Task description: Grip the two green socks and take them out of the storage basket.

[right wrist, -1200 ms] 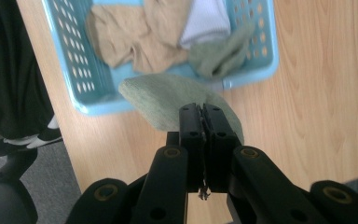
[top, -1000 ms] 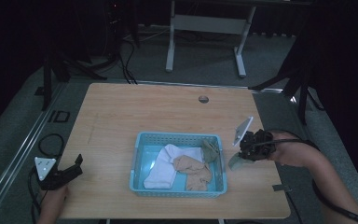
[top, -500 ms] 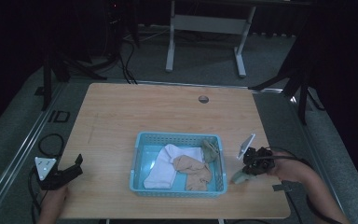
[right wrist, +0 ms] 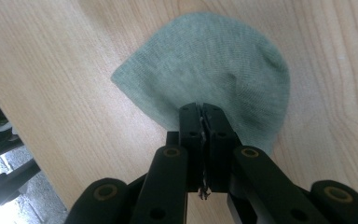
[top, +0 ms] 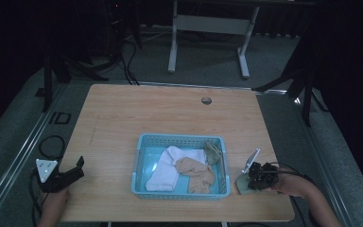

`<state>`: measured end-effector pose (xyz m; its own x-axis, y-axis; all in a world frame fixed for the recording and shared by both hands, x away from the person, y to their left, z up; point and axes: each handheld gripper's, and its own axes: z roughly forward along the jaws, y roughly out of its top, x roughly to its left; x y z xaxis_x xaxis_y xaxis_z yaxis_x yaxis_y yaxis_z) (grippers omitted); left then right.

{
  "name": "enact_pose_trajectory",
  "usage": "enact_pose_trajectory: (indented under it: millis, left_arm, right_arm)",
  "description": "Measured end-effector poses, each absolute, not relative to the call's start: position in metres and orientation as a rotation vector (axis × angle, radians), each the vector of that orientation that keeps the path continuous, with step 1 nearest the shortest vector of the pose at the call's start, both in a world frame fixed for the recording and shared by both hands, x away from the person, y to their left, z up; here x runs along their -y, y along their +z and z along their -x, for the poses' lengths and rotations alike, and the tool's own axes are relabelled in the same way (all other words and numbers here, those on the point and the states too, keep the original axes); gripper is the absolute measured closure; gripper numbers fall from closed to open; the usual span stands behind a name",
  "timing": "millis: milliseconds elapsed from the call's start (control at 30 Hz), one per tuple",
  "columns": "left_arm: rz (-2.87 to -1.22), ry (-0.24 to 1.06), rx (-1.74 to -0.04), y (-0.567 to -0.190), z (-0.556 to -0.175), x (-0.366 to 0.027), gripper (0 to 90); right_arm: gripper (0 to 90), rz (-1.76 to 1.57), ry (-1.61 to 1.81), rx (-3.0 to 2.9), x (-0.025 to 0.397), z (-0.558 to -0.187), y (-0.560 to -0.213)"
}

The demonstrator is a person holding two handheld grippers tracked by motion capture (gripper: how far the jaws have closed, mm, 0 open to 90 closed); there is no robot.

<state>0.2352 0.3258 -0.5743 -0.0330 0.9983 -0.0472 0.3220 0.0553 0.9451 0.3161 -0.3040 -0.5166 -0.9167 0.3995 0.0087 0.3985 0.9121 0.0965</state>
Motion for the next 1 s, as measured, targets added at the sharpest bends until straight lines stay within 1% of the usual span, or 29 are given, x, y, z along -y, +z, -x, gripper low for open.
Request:
enact_pose_trajectory:
  millis: [67,100,133,167,200,300,467,733,1000]
  left_arm:
    - [-1.394,1.013,-1.49,-0.574,-0.235,-0.326,0.7]
    - [-1.394,1.012,-1.49,-0.574,-0.235,-0.326,0.7]
    - [-1.394,1.012,-1.49,-0.574,-0.235,-0.326,0.7]
    - [-1.395,1.012,-1.49,-0.574,-0.235,-0.326,0.7]
    - [-1.394,1.012,-1.49,-0.574,-0.235,-0.326,0.7]
    - [-1.395,1.011,-1.49,-0.574,-0.235,-0.326,0.7]
    - [-1.396,1.005,-1.489,-0.574,-0.235,-0.327,0.7]
    - [-1.397,1.0,-1.484,-0.574,-0.235,-0.327,0.7]
    - [-1.396,0.998,-1.481,-0.574,-0.235,-0.327,0.7]
  right_arm:
    - [86.0,-0.637,0.144,-3.06,0.303,-0.316,-0.516]
    - [84.0,-0.639,0.133,-3.059,0.303,-0.316,-0.515]
    - [81.0,-0.637,0.125,-3.059,0.303,-0.317,-0.514]
    - [75.4,-0.635,0.11,-3.057,0.302,-0.317,-0.512]
    - [72.6,-0.632,0.105,-3.061,0.302,-0.317,-0.51]
    - [67.4,-0.626,0.095,-3.057,0.301,-0.316,-0.501]
    - [65.7,-0.577,0.079,-3.052,0.295,-0.32,-0.481]
    - [58.6,-0.443,-0.025,-3.079,0.266,-0.328,-0.452]
    - [58.6,-0.31,-0.019,-3.054,0.226,-0.338,-0.431]
